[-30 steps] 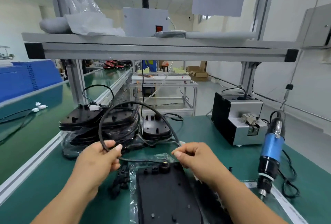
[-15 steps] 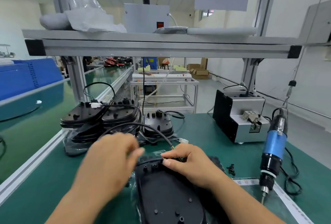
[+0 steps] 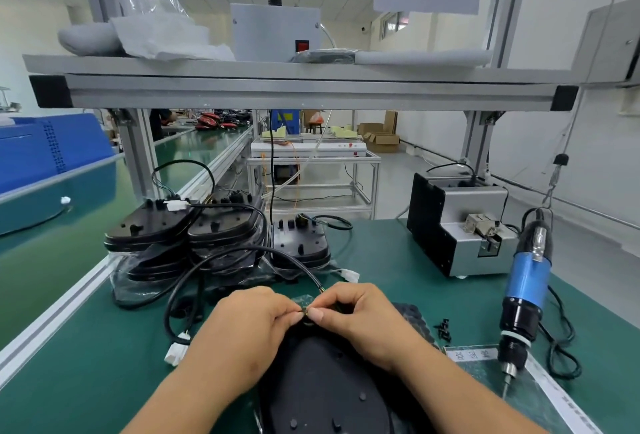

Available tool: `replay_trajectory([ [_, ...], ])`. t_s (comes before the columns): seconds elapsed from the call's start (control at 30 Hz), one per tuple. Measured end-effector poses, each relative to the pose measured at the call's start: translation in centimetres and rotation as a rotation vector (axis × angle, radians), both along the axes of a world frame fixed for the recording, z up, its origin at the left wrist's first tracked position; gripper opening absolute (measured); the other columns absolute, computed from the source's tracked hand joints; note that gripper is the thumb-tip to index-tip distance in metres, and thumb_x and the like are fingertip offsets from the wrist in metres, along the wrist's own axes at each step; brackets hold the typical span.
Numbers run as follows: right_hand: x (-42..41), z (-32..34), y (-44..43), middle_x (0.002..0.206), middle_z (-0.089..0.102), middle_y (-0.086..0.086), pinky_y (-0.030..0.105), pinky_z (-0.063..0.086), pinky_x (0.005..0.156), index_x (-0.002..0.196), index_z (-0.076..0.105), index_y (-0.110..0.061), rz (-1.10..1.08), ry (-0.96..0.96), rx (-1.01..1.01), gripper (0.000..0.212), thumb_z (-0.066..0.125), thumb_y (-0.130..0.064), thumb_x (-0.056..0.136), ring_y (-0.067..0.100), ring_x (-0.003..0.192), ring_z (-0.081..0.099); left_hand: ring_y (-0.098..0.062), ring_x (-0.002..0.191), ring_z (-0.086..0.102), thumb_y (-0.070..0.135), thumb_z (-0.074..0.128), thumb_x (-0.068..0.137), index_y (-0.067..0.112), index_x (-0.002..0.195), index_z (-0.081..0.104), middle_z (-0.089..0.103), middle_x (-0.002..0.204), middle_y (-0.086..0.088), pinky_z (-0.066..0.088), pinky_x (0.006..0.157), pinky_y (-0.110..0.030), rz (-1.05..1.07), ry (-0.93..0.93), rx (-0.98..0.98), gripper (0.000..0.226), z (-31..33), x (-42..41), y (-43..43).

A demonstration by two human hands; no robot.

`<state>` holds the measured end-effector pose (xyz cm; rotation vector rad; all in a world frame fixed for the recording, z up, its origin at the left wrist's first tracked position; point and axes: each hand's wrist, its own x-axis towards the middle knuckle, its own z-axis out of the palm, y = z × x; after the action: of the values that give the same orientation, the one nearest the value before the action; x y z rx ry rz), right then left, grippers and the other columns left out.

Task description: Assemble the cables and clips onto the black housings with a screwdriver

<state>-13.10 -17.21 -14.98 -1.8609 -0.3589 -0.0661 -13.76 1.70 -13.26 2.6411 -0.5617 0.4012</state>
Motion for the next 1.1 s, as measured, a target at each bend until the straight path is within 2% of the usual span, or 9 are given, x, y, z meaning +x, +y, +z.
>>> replay_trajectory([
  [0.17,-0.3,0.3,0.2,0.095,0.068,0.017,0.025,0.049,0.079,0.090,0.075,-0.003,-0.017,-0.057,-0.052,0.009,0.071,-0.009,0.085,0.011,0.080,0.058,-0.008,0.093,0.056,0.044,0.042,0.096,0.037,0.107,0.067,0.060,0.094,0.011,0.044,0.085,-0.026,0.004,-0.055,0.082,0.027,-0.1,-0.1,-0.7],
  [0.33,-0.5,0.6,0.2,0.087,0.065,0.008,0.019,0.046,0.077,0.092,0.075,-0.001,-0.009,-0.077,-0.078,0.010,0.070,-0.008,0.085,0.007,0.078,0.056,-0.006,0.097,0.051,0.046,0.033,0.099,0.038,0.115,0.062,0.055,0.096,0.012,0.042,0.086,-0.024,-0.016,-0.110,0.151,0.033,-0.2,-0.4,-0.8],
  [0.5,-0.6,0.6,0.0,0.079,0.064,-0.005,0.016,0.046,0.074,0.086,0.078,-0.017,0.020,-0.065,-0.104,0.005,0.074,-0.016,0.083,0.002,0.074,0.058,0.007,0.102,0.055,0.045,0.055,0.092,0.059,0.118,0.055,0.063,0.104,0.022,0.042,0.090,-0.016,-0.106,0.038,-0.006,0.030,0.0,-0.5,1.2],
  [0.6,-0.6,1.4,-1.1,0.083,0.070,-0.004,0.018,0.048,0.077,0.096,0.076,-0.032,0.099,0.062,-0.092,0.014,0.073,-0.028,0.083,0.004,0.075,0.060,0.007,0.082,0.059,0.034,0.069,0.084,0.051,0.091,0.063,0.067,0.084,0.028,0.047,0.085,-0.020,-0.115,0.131,-0.162,0.019,-0.2,-0.7,1.6],
  [0.67,0.3,2.0,-2.6,0.082,0.074,0.000,0.017,0.051,0.074,0.103,0.074,-0.028,-0.049,0.092,0.008,0.016,0.070,-0.028,0.087,0.007,0.073,0.064,0.001,0.071,0.060,0.032,0.074,0.080,0.045,0.081,0.059,0.066,0.075,0.025,0.050,0.078,-0.023,-0.103,0.148,-0.221,0.020,-0.2,-1.1,1.5],
  [0.73,1.9,2.5,-4.5,0.074,0.072,0.006,0.024,0.051,0.063,0.088,0.073,-0.014,-0.370,0.119,0.045,0.009,0.064,-0.014,0.090,0.015,0.065,0.063,-0.002,0.069,0.062,0.031,0.077,0.077,0.051,0.079,0.060,0.067,0.071,0.023,0.052,0.074,-0.024,-0.098,0.136,-0.273,0.026,-0.4,-1.3,1.5],
  [0.83,4.5,2.1,-5.9,0.077,0.070,0.014,0.034,0.053,0.072,0.074,0.069,-0.009,-0.586,0.163,-0.276,0.019,0.056,-0.004,0.087,0.023,0.070,0.062,-0.001,0.070,0.065,0.032,0.077,0.077,0.051,0.080,0.063,0.068,0.071,0.024,0.053,0.072,-0.023,-0.100,0.132,-0.308,0.024,-0.7,-1.2,1.7],
  [0.93,6.1,1.3,-5.0,0.089,0.071,0.005,0.021,0.047,0.074,0.086,0.074,-0.017,-0.525,0.159,-0.647,0.017,0.059,-0.012,0.086,0.021,0.089,0.065,0.004,0.074,0.065,0.032,0.074,0.080,0.054,0.082,0.063,0.068,0.075,0.028,0.053,0.074,-0.019,-0.115,0.149,-0.319,0.025,-1.0,-1.0,2.1],
  [1.1,7.1,0.3,-3.5,0.091,0.073,0.012,0.025,0.048,0.071,0.089,0.076,-0.009,-0.497,0.127,-0.826,0.018,0.062,-0.020,0.085,0.026,0.091,0.066,0.008,0.075,0.064,0.037,0.071,0.082,0.056,0.085,0.063,0.067,0.078,0.031,0.052,0.075,-0.018,-0.119,0.167,-0.341,0.021,-1.3,-0.9,2.3],
])
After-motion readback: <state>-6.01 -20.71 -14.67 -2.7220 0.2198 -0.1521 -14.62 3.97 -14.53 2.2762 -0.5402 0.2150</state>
